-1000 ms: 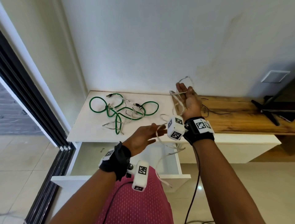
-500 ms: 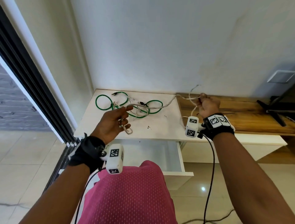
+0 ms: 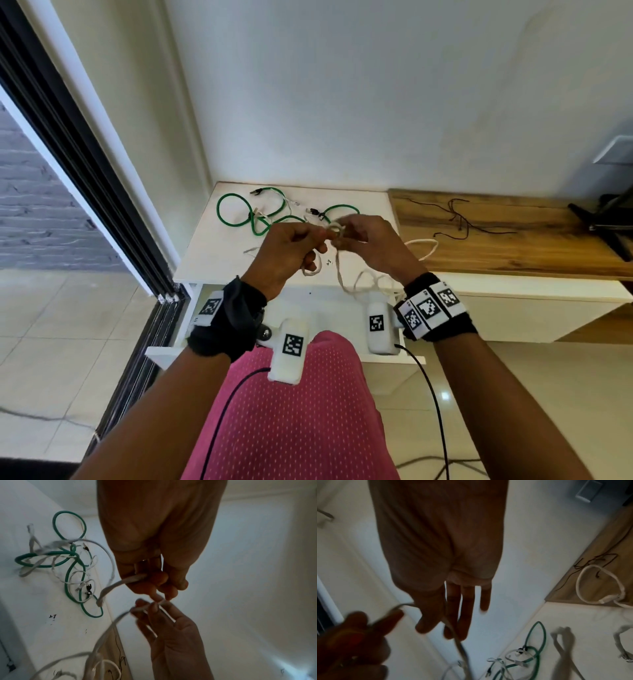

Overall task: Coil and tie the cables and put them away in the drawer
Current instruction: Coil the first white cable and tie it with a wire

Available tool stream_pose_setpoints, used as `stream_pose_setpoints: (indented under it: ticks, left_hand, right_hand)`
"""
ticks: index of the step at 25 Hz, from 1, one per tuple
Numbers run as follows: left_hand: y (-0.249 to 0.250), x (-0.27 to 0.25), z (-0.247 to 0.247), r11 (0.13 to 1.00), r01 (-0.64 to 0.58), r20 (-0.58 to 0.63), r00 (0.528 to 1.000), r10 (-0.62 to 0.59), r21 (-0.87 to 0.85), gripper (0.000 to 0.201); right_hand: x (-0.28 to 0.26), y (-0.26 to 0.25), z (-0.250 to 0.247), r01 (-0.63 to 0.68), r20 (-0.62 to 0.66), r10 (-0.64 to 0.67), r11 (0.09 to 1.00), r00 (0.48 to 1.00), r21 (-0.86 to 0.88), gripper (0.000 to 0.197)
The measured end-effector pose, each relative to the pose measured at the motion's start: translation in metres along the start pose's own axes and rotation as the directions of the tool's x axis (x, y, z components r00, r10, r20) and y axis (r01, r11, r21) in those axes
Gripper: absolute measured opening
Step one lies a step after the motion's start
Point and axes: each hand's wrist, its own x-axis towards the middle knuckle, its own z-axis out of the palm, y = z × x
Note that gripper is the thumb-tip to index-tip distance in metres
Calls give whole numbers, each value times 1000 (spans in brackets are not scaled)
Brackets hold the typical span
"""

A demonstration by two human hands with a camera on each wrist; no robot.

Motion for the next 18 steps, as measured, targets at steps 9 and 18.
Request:
stream_pose_setpoints:
  ticks: [9,18]
  left_hand:
    - [-22,-42,-63,785,-12,80,996,-48,620,21]
    - [-14,-78,-26,993,10,-115,993,-24,-121,30]
  right_hand:
    - [-26,-1,-17,16,-543,432,772,720,635,16]
    - [-56,-28,55,91,-58,-100,986,993,-139,73]
